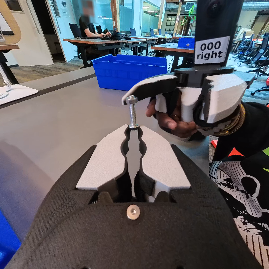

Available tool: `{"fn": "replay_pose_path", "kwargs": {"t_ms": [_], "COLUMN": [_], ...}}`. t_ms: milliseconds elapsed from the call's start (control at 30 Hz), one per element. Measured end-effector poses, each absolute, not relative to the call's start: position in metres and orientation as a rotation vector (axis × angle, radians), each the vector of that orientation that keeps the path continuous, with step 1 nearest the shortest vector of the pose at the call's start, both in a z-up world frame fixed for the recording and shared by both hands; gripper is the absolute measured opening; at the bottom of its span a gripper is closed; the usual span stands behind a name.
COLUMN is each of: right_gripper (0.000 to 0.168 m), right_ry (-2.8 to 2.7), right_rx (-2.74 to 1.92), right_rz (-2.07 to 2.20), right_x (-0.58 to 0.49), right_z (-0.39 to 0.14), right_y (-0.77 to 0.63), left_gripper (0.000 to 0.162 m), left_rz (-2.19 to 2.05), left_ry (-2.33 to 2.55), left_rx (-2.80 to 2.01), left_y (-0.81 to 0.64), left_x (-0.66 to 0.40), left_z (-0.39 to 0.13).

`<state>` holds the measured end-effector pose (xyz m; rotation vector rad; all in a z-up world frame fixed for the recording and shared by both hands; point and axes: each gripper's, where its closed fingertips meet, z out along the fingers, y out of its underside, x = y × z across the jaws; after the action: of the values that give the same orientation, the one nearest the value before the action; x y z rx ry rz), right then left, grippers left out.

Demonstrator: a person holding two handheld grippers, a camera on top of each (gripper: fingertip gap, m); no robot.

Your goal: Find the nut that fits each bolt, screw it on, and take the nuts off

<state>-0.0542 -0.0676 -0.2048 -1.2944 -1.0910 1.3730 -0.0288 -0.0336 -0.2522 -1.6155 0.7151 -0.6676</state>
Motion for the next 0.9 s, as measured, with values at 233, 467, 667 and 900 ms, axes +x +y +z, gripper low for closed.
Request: {"fn": "replay_pose_path", "kwargs": {"t_ms": [233,467,667,900], "right_gripper": [0.049,0.079,0.078,0.073], "right_ry": [-1.079,-1.057,-1.128,-1.101], "right_rx": [-1.285,-1.29,-1.283,-1.29], "right_rz": [1.366,1.372,1.387,1.387], "right_x": [-0.04,-0.058,-0.076,-0.066], "right_z": [-0.204,-0.205,-0.206,-0.207], "right_y": [-0.067,-0.059,-0.066,-0.066], "left_gripper": [0.01,0.01,0.01,0.01], "left_rz": [-0.668,-0.667,-0.643,-0.651], "left_ry": [0.711,0.729,0.758,0.733], "left_rx": [-1.616,-1.617,-1.627,-1.624], "left_y": [-0.033,-0.034,-0.035,-0.034], "left_x": [-0.029,-0.028,-0.025,-0.027], "left_z": [-0.252,-0.253,-0.256,-0.255]}}
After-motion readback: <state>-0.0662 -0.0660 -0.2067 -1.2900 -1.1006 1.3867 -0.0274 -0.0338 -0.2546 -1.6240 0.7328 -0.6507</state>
